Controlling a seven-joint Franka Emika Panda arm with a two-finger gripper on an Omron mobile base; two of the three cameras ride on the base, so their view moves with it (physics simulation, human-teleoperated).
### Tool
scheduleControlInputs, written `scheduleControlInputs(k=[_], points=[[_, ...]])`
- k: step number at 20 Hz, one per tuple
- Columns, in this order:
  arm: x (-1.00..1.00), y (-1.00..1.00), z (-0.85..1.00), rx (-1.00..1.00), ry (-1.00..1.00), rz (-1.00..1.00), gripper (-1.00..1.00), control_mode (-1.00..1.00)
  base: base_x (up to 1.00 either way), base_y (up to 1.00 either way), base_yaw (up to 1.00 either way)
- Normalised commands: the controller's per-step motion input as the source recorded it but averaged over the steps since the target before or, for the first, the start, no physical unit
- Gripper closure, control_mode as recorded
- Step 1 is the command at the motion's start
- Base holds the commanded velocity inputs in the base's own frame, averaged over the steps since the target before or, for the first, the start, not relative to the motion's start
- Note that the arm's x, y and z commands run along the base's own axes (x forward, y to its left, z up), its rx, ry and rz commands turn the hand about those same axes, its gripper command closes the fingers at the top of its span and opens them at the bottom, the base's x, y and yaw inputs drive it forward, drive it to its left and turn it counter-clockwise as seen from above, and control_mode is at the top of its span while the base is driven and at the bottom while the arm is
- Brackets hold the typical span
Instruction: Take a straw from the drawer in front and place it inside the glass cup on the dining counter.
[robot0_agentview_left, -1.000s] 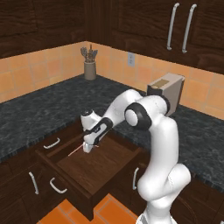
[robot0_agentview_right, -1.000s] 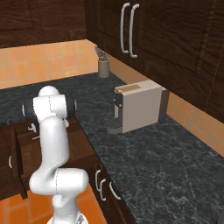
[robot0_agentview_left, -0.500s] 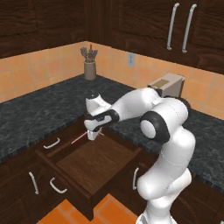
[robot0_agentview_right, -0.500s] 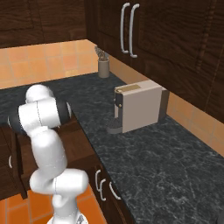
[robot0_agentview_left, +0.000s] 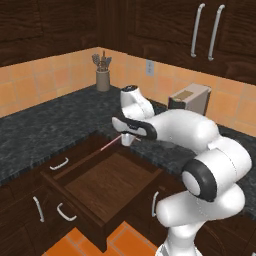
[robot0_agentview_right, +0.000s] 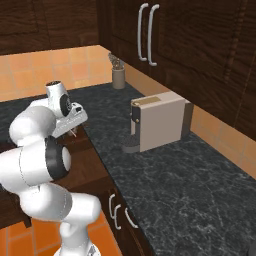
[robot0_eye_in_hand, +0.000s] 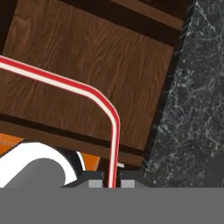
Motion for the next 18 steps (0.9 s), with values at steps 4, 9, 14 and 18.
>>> scheduleControlInputs(k=[4, 9, 14, 18], points=[[-0.53, -0.89, 0.85, 0.0, 0.01, -0.02, 1.0, -1.0, 0.0, 0.0, 0.0], [-0.42, -1.0, 0.25, 0.0, 0.0, 0.0, 1.0, -1.0, 0.0, 0.0, 0.0], [-0.31, -0.57, 0.0, 0.0, 0.0, -0.01, 1.0, 1.0, -0.2, -0.08, 0.0], [0.0, 0.0, 0.0, 0.0, 0.0, 0.0, 1.0, 1.0, -1.0, -0.13, 0.0]])
